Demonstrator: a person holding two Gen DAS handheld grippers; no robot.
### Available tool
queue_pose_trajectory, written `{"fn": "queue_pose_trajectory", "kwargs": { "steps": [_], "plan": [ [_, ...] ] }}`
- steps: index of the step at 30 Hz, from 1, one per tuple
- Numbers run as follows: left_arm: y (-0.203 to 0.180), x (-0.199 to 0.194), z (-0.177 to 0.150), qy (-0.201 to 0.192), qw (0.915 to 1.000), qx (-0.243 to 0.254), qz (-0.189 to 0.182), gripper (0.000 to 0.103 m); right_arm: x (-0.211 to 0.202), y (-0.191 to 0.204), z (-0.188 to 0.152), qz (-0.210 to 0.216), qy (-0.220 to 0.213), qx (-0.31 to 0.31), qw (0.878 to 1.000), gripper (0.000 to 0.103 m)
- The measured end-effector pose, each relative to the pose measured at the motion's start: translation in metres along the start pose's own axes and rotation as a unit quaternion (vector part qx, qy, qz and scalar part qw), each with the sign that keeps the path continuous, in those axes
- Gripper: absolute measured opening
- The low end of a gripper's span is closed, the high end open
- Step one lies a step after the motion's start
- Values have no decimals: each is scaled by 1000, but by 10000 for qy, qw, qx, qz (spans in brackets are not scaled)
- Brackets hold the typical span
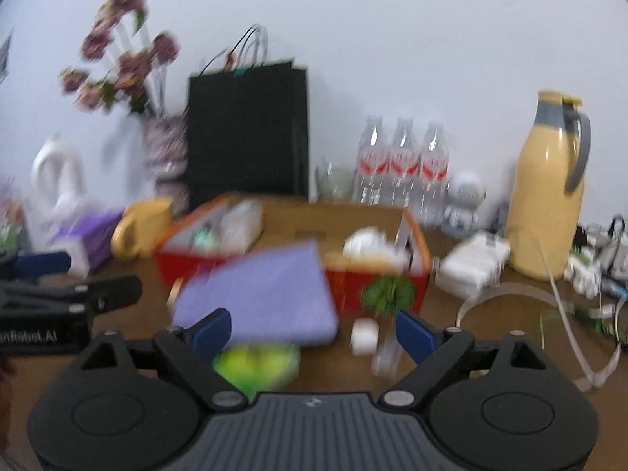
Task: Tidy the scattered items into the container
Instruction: 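Withdraw both tools from the box toward the remaining items, then grasp the purple cloth bag with the left tool while the right tool grasps the clear packet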
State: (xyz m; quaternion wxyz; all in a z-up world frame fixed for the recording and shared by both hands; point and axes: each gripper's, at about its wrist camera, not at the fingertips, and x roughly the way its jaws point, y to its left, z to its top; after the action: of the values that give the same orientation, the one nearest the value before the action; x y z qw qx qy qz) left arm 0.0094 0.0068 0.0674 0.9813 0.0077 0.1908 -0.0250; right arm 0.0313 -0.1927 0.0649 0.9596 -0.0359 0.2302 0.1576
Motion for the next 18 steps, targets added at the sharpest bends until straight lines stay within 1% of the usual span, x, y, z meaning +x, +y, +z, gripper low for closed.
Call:
{"fn": "queue_pose_trajectory", "kwargs": {
  "steps": [3,6,8,10,13,18],
  "plan": [
    [1,-23,-21,105,9999,-21,36,103,-23,5,-30,230,169,-62,9996,91],
    [2,-37,-36,292,9995,-59,-72,103,-39,4,-52,252,361,25,9990,91],
    [2,-42,-42,394,9992,-37,-31,103,-47,5,-64,303,453,12,9985,91],
    [2,-44,-45,458,9989,-2,-76,103,-53,8,-71,299,479,-24,9984,91],
    [2,-36,-47,514,9987,29,-20,103,-55,10,-70,279,388,-91,9988,91],
    [4,-16,-43,623,9980,20,110,103,-40,1,-60,172,392,-50,9991,91]
  ]
}}
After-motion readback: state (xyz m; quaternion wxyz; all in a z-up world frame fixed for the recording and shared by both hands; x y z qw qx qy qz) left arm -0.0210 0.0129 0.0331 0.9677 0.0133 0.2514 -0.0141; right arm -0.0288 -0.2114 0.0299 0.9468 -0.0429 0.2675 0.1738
